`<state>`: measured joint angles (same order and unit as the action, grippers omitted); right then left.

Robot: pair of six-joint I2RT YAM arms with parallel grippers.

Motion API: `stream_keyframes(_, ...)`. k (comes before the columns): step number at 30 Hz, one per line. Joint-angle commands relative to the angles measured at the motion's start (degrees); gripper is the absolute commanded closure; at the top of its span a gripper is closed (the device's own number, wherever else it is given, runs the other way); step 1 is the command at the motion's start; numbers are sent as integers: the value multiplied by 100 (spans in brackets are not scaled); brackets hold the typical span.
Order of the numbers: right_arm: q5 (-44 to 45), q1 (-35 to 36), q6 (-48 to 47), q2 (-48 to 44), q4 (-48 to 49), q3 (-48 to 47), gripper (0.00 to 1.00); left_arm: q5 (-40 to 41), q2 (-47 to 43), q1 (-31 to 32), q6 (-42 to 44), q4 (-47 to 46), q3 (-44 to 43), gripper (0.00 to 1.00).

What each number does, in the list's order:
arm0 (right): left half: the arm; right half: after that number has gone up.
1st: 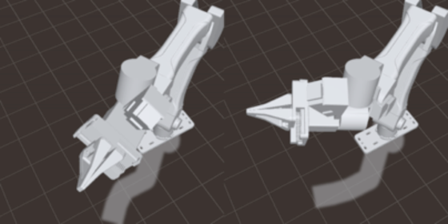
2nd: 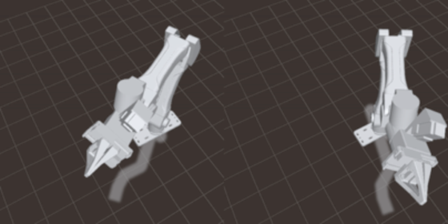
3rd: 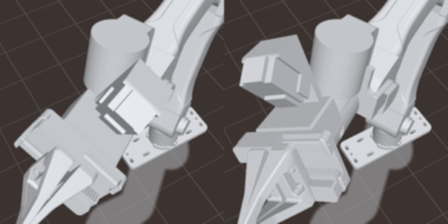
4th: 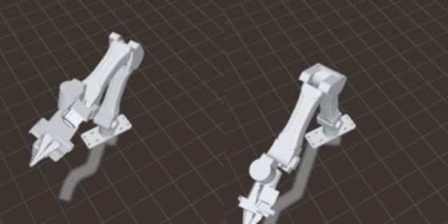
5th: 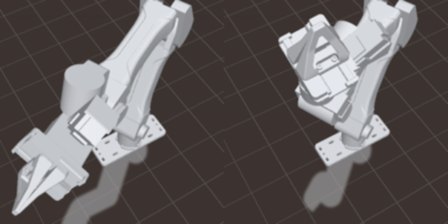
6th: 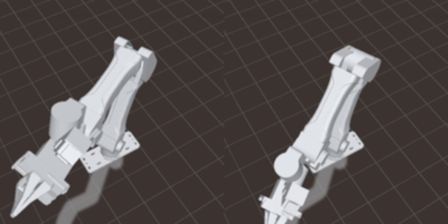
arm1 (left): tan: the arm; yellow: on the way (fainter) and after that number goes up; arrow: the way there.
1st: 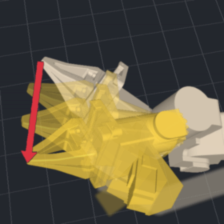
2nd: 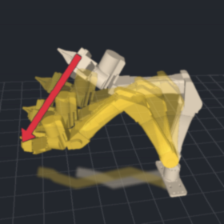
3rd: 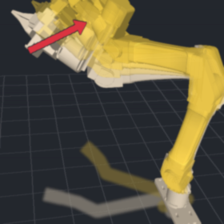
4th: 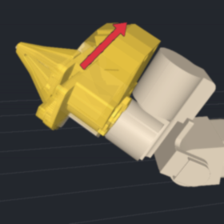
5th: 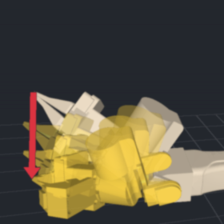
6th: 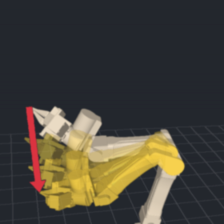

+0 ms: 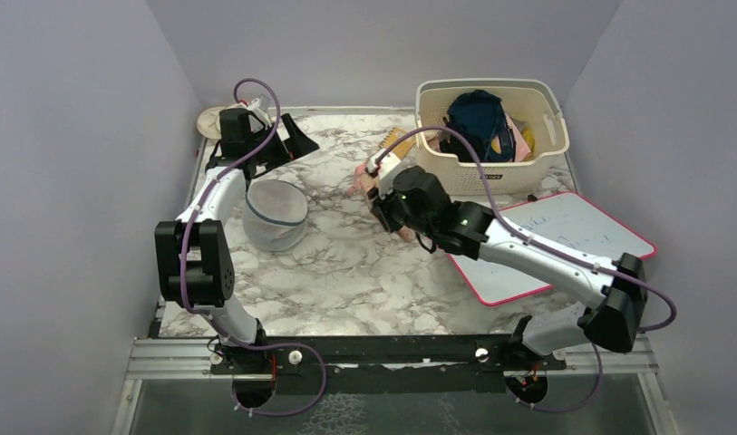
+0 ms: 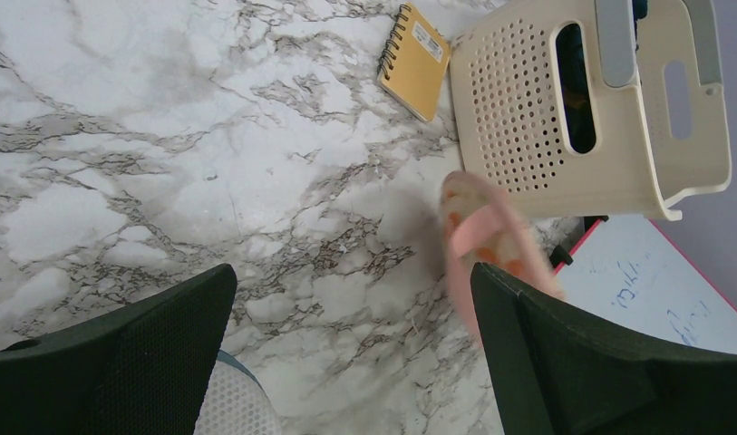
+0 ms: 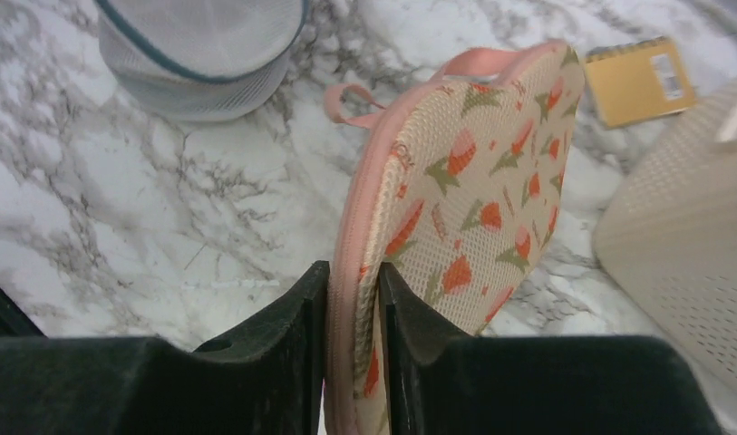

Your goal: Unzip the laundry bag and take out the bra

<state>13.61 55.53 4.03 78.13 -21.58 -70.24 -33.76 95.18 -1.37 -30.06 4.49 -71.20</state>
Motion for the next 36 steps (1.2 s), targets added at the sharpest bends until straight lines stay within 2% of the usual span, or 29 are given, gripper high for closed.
stream_keyframes(1, -775, 163, 679, 717, -230, -138, 64, 16, 0, 25, 96, -95, 62, 1)
stream_keyframes(3, -1541, 169, 973, 911, 140, -111, 48, 35, 17, 22, 128, -91, 64, 1)
stream_keyframes(5, -1859, 168, 1135, 1035, 427, -134, 38, 59, 26, 27, 135, -93, 63, 1)
stream_keyframes(7, -1662, 162, 1154, 1158, 346, -269, 27, 62, 43, 41, 150, -90, 69, 1)
stream_keyframes(10, -1222, 168, 675, 1435, -199, -510, 22, 38, 77, 49, 143, -81, 52, 1)
stream_keyframes(14, -782, 512, -62, 1520, -665, -298, 21, 18, 67, 53, 132, -77, 40, 1)
stream_keyframes(18, 8, 1397, -547, 1714, -906, -82, 21, 14, 45, 49, 135, -65, 35, 1)
stream_keyframes(21, 976, 1972, -520, 2163, -1230, -187, 21, 10, 66, 49, 136, -54, 29, 1)
stream_keyframes(25, 1895, 2382, -391, 2752, -1471, -353, 21, -16, 110, 53, 103, -51, 33, 1)
stream_keyframes(31, 2907, 2528, -96, 3257, -1622, -465, 24, -9, 128, 55, 111, -54, 44, 1)
stream_keyframes(33, 2825, 2525, -12, 3287, -1582, -439, 28, -4, 130, 57, 122, -50, 42, 1)
stream_keyframes(36, 1921, 2532, 66, 3211, -1079, -356, 29, -43, 145, 57, 85, -58, 23, 1)
